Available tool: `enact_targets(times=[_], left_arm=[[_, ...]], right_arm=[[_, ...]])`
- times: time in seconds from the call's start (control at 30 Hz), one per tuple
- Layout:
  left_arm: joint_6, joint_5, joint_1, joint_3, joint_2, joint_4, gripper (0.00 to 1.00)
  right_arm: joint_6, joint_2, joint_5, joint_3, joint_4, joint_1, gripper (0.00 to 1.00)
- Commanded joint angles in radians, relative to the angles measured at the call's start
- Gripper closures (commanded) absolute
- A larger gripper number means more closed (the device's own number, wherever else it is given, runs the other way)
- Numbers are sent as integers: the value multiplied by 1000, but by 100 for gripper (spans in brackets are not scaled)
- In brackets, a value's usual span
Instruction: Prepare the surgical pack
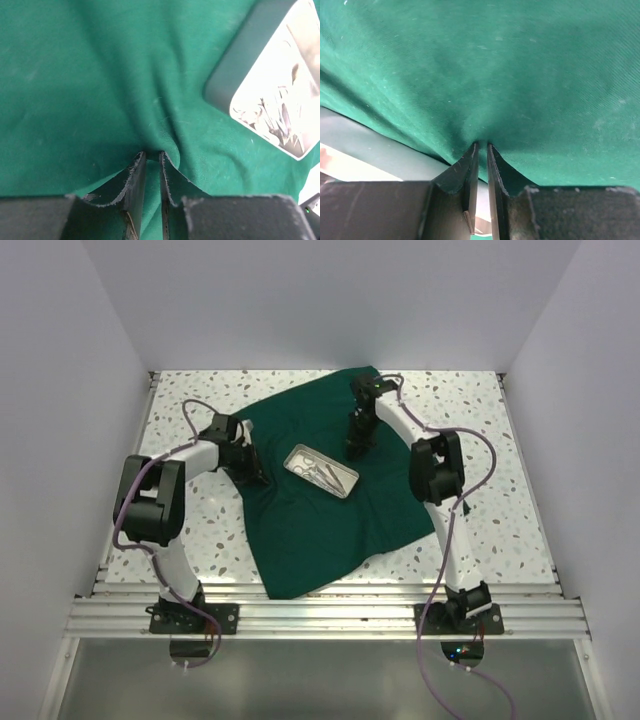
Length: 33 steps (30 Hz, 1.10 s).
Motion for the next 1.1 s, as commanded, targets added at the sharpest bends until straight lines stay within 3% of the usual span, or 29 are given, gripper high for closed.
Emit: enact_targets(times=[0.0, 0.13, 0.4, 0.43, 0.53, 0.8, 0.97, 1.0, 1.07], left_arm=[[-5, -24, -11, -70, 15, -105, 79], [-28, 13, -12, -147, -66, -64, 79], [1, -32, 7, -101, -32, -130, 77], [-6, -39, 7, -113, -51, -130, 77], [-2, -53, 9, -122, -77, -139, 77], [23, -77, 11, -47, -135, -133, 77], [55, -90, 11, 98, -141, -124, 62], [55, -75, 11, 141, -119, -122, 59], [46, -52, 11, 183, -86, -134, 51]], right_arm=[[20, 130, -26, 63, 71, -7, 83], [5, 97, -22, 24, 72, -53, 81], [-124, 15, 29, -69, 22, -228, 74], [-136, 12, 32, -62, 14, -232, 69], [-162, -17, -3, -75, 32, -231, 64], [-170, -136, -62, -170, 75, -214, 58], [-216, -268, 11, -229, -17, -246, 43], [-223, -326, 0, -254, -14, -248, 30], [-243, -374, -12, -320, -8, -246, 24]])
